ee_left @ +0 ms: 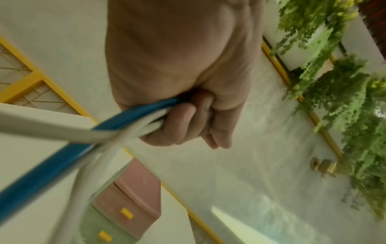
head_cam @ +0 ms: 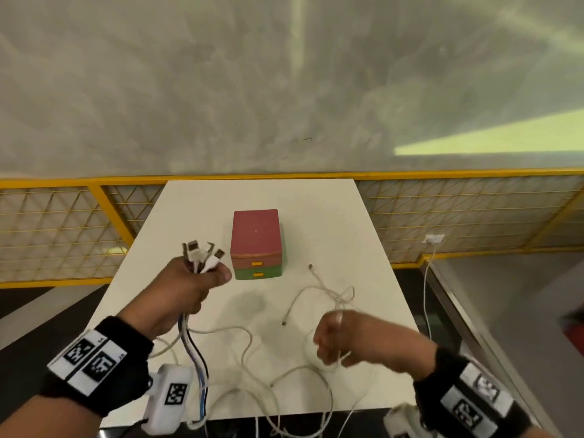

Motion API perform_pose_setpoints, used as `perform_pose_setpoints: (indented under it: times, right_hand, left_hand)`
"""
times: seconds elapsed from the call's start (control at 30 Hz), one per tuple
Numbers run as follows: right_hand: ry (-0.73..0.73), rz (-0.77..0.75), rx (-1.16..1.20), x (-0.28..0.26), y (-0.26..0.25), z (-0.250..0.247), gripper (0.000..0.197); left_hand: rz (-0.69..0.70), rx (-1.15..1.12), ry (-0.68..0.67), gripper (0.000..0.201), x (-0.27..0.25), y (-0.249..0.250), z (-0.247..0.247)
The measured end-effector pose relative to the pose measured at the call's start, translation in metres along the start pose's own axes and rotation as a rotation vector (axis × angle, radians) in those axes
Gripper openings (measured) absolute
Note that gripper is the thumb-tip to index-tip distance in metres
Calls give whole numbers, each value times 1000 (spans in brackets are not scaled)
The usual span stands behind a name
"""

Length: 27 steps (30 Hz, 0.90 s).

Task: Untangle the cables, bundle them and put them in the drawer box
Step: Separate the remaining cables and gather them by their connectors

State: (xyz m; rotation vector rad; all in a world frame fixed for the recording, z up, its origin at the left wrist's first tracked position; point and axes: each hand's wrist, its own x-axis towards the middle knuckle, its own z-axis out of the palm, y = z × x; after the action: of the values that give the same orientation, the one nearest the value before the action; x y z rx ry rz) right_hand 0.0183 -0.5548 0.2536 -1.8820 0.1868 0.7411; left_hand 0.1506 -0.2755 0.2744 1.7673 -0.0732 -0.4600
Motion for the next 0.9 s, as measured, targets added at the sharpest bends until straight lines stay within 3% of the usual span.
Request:
perform_pose_setpoints:
  times: [0.13,0.23,0.3,0.33,0.4,0.47,0.5,0.57,0.7,0.8,0.9]
  right_hand:
    - [-105,4,-565,11,13,32,31]
    - [-276,9,-660,19,12,38,43]
    - [-275,-20,-556,31,8,31,42]
    - [-175,-48,-447,39,6,25,36]
    - [206,-115,-307,62,2,7,22]
    - [589,-157,-364,90,3,-20,13]
    - [712,-148,-382,104,3,-33,14]
    - [811,-49,-424,132,6,-58,17]
    - [697,263,-551,174,25,-80,26]
    - [585,383,-614,203,41,-77,38]
    - [541,434,-662,218,58,-66,36]
  left_hand:
    - [71,-116,60,12,4,12,7]
    - [97,-201,63,24,4,14,16]
    - [97,-266,72,34,5,15,20]
    - [97,-294,71,38,5,15,22]
    - [96,-322,72,39,4,16,25]
    - [91,-333,76,40,4,17,27]
    - [87,-340,77,41,5,18,28]
    - [77,-352,85,43,6,18,29]
    - [50,-368,90,39,6,18,29]
    - [38,-366,96,37,9,15,26]
    - [50,-371,95,36,10,16,25]
